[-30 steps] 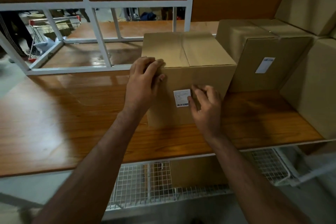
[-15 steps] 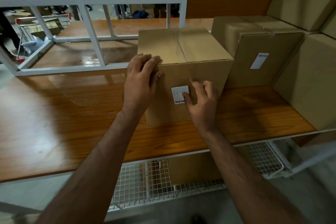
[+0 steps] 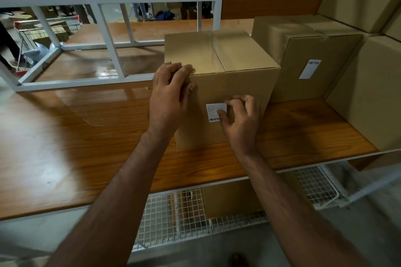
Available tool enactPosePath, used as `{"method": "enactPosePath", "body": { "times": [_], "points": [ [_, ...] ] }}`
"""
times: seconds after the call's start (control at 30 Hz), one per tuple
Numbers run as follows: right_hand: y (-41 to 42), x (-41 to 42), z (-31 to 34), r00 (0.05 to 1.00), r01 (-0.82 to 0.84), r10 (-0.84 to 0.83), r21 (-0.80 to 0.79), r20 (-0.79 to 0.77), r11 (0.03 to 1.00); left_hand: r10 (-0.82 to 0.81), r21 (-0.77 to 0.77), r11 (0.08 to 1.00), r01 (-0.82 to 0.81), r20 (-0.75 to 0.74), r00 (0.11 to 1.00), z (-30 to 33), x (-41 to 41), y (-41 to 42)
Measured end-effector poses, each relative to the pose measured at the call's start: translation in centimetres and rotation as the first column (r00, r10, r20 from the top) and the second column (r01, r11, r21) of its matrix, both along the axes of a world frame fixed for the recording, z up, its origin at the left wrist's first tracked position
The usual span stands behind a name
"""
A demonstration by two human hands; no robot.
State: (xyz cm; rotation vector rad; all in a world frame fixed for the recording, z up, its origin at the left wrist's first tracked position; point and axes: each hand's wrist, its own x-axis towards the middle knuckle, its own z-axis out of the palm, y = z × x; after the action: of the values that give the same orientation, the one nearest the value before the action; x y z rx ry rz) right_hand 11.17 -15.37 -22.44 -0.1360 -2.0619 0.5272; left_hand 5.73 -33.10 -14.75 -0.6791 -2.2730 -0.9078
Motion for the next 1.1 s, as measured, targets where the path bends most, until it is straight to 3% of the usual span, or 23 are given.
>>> {"method": "enactPosePath", "body": {
  "times": [0.4, 1.1],
  "points": [
    [-0.1, -0.1, 0.0, 1.0, -0.002, 0.002, 0.013, -0.007, 1.0, -0.005, 0.014, 1.0, 0.005, 0.003, 1.0, -0.1, 0.0, -0.1],
    [0.4, 3.4, -2.3, 0.944, -0.33, 0.329, 0.021, 0.029, 0.944, -0.005, 0.031, 1.0, 0.005, -0.017, 1.0, -0.6, -0.2, 0.1]
  ]
}}
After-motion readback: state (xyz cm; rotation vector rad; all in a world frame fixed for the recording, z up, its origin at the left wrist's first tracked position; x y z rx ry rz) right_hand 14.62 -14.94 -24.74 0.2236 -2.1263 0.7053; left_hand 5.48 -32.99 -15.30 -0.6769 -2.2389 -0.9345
